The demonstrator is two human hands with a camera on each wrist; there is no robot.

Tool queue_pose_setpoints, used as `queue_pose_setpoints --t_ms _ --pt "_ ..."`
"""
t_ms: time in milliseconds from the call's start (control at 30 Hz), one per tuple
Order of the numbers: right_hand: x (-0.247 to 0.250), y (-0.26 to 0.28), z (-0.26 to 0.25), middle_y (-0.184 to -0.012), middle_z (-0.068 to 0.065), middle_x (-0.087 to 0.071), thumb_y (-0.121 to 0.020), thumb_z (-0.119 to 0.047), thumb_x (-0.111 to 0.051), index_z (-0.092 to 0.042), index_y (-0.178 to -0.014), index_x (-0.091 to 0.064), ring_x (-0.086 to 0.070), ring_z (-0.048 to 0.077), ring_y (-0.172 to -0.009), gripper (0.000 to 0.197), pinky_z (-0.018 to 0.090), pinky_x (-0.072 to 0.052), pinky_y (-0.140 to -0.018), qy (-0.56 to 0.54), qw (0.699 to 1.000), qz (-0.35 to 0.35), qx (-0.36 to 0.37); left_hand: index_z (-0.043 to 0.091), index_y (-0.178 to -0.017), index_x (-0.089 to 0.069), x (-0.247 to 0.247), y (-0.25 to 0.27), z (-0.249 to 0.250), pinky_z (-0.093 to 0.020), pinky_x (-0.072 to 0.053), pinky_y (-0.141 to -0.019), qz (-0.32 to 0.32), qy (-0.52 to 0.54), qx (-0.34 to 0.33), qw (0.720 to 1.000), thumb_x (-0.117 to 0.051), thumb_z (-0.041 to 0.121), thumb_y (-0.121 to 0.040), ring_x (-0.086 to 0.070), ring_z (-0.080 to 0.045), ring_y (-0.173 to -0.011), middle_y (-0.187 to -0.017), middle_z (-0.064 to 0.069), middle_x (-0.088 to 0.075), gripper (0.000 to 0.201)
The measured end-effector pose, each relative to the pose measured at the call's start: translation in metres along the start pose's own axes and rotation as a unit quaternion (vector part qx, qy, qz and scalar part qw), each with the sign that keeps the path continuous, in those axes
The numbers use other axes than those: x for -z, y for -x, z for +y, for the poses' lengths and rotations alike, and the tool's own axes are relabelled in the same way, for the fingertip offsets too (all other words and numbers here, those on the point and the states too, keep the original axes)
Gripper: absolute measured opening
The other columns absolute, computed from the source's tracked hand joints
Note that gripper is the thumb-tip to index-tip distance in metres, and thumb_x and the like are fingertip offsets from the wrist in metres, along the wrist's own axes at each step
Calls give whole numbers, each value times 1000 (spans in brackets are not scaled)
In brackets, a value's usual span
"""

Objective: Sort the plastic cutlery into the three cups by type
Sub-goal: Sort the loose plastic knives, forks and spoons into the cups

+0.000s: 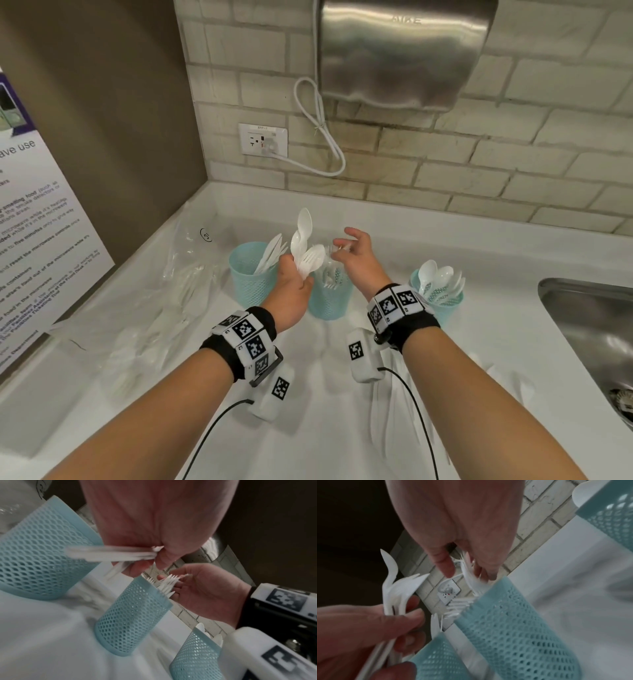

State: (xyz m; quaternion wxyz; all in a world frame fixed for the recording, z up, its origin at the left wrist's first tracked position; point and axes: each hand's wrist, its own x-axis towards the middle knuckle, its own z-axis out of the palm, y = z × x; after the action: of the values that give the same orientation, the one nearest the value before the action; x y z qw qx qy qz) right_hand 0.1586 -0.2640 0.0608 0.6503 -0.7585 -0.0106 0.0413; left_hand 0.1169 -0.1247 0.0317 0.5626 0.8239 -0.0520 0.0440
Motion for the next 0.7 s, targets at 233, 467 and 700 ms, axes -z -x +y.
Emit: queue_pose_setpoints --t_ms 233,467,700 --pt "-9 18 -14 -84 -1 -57 -82 -47 -64 -22 -74 -56 -55 14 -81 27 28 -44 -76 89 986 114 88 14 -109 -25 -4 -2 2 -26 -33 -90 32 -5 -30 999 -46 9 -97 -43 -17 -107 -113 -6 -41 25" --pt "-20 40 -14 -61 -6 -57 -85 -28 -68 -9 -75 -65 -49 -4 -51 22 7 -39 -56 41 995 59 66 15 -106 -31 -6 1 5 -18 -39 -83 32 33 -43 998 -48 15 -98 -50 -12 -102 -109 -1 -50 19" --pt "-3 39 -54 -86 2 -58 -96 -29 -50 -22 -84 -51 -54 14 -71 14 28 -46 -71 -27 975 165 144 15 -104 -35 -2 3 4 -20 -36 -80 17 16 -40 999 -47 12 -97 -48 -11 -91 -100 0 -47 14"
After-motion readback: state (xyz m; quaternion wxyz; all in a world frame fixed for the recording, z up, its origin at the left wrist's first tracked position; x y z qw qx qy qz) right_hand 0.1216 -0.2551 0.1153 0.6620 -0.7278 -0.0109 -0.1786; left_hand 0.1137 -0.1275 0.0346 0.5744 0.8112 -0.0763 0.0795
